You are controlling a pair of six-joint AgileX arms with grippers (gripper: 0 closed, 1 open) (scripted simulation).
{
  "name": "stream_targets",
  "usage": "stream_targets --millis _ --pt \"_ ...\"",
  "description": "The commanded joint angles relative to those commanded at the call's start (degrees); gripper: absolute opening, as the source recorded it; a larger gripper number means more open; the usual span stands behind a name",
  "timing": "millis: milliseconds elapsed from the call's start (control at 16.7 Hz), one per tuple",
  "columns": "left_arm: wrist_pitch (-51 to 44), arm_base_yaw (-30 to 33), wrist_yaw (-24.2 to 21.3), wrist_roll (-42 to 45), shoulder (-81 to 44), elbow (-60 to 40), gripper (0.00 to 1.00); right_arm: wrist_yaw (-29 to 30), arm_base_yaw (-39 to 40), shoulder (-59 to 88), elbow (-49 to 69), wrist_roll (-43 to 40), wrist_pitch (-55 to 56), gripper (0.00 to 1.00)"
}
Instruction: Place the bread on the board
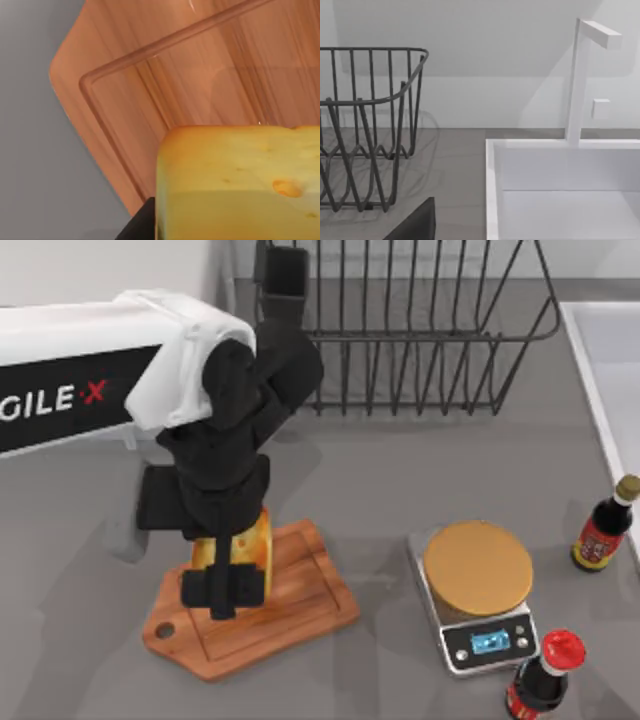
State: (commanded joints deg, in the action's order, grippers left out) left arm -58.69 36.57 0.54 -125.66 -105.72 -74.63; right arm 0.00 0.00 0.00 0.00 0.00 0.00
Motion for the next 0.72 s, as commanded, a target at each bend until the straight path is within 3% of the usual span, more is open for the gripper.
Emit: stream_targets --millis 720 --pt "8.18 0.17 0.08 0.03 -3.14 5.28 0.0 0.0 0.0 0.0 0.0 0.0 0.0 1.0"
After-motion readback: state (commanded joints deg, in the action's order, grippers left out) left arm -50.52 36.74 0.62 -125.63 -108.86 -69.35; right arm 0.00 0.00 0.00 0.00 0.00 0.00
